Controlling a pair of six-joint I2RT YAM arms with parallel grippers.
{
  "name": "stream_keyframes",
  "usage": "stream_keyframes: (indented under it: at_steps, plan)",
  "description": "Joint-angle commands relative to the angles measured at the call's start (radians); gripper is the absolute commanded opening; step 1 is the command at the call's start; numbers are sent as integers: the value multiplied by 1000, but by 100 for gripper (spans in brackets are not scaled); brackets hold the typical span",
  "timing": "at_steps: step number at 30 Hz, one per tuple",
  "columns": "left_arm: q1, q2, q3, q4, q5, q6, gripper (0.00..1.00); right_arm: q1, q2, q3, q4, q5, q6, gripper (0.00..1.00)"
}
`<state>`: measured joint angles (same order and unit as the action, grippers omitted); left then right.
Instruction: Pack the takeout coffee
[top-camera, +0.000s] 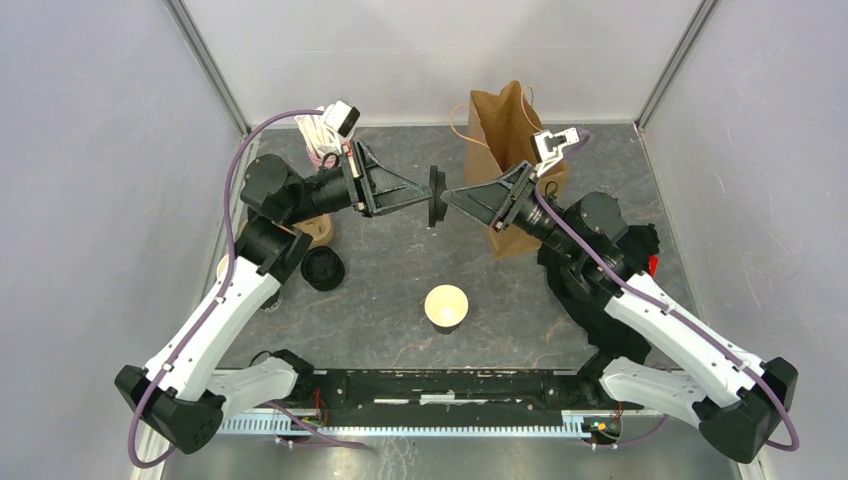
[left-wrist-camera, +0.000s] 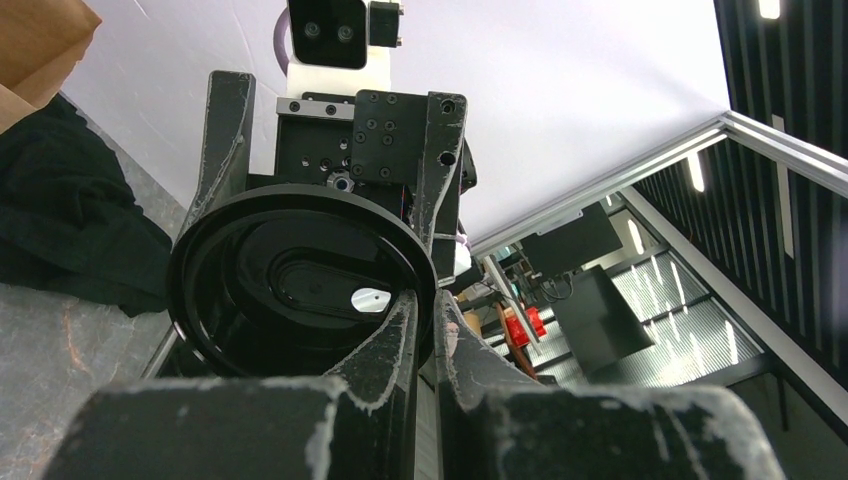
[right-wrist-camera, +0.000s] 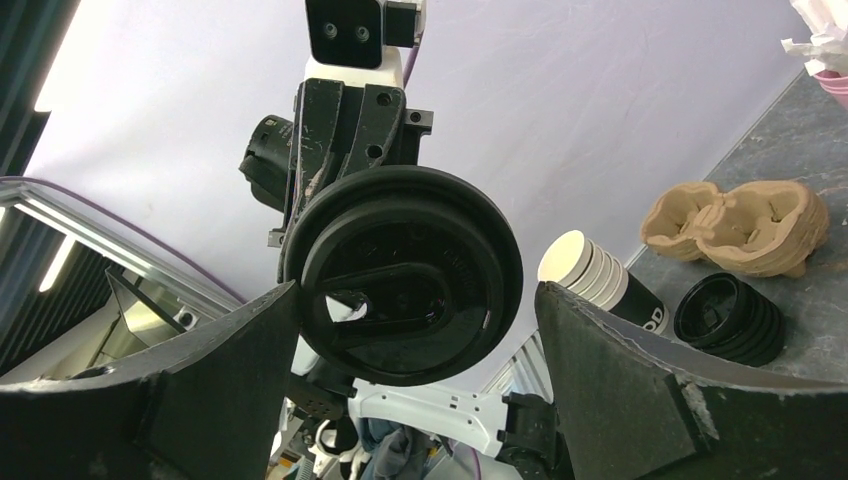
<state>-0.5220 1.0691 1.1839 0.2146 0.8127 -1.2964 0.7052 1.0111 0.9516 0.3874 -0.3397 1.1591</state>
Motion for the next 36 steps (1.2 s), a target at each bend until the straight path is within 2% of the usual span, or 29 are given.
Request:
stream_keyframes:
  at_steps: [1, 4, 11, 15, 19, 22, 28, 30, 33, 36]
  plan:
    - [-7, 2, 2, 20, 11, -15, 3, 6, 13, 27, 54, -10, 14, 91]
    - [-7, 7, 4, 20, 13, -18, 2, 8, 13, 27, 54, -6, 14, 88]
    - [-8, 22, 5, 20, 20, -16, 2, 11, 14, 16, 51, -2, 16, 90]
    - [-7, 22, 5, 20, 22, -18, 2, 12, 21, 18, 63, -1, 20, 86]
    - [-7, 19, 2, 20, 18, -18, 2, 13, 25, 21, 66, 2, 20, 77]
    - [-7, 17, -5, 16, 12, -15, 4, 14, 27, 22, 60, 1, 21, 75]
    - [-7, -2, -22, -68, -10, 54, 28, 14, 1, 21, -15, 19, -24, 73]
    - [-5, -14, -23, -118, -19, 96, 40, 13, -15, 24, -57, 26, -56, 73]
    - [8, -43, -13, -244, -33, 167, 51, 13, -49, 36, -177, 30, -154, 72]
    - [37, -81, -1, -382, -57, 245, 64, 13, -83, 70, -376, 49, -321, 72]
